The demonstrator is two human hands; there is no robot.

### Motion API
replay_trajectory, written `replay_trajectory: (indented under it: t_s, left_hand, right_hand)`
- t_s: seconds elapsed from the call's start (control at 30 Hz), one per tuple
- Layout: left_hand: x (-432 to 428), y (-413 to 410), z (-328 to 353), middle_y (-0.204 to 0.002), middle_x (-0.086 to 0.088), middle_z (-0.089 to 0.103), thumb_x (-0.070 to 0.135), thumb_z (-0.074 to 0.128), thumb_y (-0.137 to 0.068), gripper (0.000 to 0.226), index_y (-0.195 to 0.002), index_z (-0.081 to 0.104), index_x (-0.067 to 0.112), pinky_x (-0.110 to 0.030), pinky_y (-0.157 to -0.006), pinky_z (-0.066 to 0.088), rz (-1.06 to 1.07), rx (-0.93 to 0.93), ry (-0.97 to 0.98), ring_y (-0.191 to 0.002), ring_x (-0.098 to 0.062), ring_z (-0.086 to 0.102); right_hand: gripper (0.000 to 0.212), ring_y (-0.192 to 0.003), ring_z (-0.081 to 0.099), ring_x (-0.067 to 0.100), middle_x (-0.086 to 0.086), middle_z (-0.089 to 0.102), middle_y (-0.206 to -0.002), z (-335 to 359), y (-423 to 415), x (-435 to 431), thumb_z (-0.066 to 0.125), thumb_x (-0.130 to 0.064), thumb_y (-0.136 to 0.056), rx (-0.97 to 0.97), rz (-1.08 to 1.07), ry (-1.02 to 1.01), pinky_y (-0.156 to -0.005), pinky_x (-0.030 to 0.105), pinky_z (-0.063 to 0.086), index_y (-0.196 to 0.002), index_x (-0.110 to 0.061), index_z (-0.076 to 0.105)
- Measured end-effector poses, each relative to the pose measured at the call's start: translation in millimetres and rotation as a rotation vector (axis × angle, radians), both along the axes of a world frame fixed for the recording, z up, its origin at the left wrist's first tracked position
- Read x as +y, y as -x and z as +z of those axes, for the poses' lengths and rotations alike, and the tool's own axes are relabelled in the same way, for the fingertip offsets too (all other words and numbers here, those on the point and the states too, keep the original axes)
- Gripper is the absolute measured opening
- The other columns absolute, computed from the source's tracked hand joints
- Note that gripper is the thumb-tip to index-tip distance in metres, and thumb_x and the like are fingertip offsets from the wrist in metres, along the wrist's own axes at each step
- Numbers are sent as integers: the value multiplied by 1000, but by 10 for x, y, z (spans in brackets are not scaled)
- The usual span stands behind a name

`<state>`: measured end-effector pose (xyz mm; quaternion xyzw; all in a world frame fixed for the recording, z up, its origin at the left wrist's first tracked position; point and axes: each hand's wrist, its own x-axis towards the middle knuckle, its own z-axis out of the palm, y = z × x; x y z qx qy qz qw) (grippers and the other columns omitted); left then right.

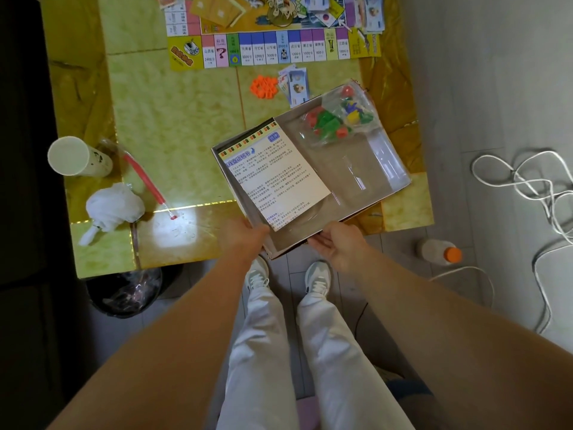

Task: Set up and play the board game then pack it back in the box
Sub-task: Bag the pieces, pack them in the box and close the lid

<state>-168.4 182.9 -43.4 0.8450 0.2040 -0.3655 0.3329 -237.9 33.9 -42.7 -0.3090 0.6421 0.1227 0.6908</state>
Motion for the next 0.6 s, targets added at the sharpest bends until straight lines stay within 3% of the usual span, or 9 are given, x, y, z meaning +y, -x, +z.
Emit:
replay_trajectory:
  t_s: [0.13,0.23,0.37,0.47,0.53,0.6]
  left_hand:
    - [-11,0,50,-68,-11,59,11,68,-80,32,-66,40,15,-49,-72,59,59,7,53,-75,-34,70]
    - [-6,6,63,-65,-11,60,8,68,-81,34,-65,38,15,-51,-72,59,84,7,67,-69,-31,70]
    - [-2,16,71,-62,-10,57,7,68,-82,36,-65,37,14,-51,-74,58,124,14,91,-69,-31,70]
    - [-10,42,77,-73,-11,61,6,69,-83,29,-71,43,11,-44,-76,59,197,71,129,-75,-32,70]
    - [-15,58,68,-82,-11,62,3,69,-83,21,-83,48,7,-39,-73,59,255,106,177,-78,-30,69]
    - [-25,70,55,-91,-12,62,0,68,-83,26,-103,50,4,-37,-73,58,285,138,223,-85,-31,68]
  right_hand:
    - [14,-71,56,16,12,59,-83,22,-22,-13,48,9,-90,53,-62,-6,-69,25,52,-90,-3,56]
    - [16,-74,53,15,10,55,-80,1,-41,-12,45,7,-91,90,-42,26,-79,28,51,-85,-7,52]
    - [18,-100,60,27,15,63,-97,30,-38,-17,47,11,-90,61,-61,-5,-88,36,49,-90,-5,55]
    - [25,-108,61,32,20,63,-109,63,-34,-7,47,13,-90,47,-98,-4,-87,38,51,-109,0,56]
    - [29,-106,63,30,19,65,-112,66,-40,4,46,12,-90,49,-85,12,-83,36,53,-115,0,56]
    - [30,-104,65,27,17,66,-115,61,-44,4,48,10,-90,71,-52,30,-76,31,55,-117,-1,57]
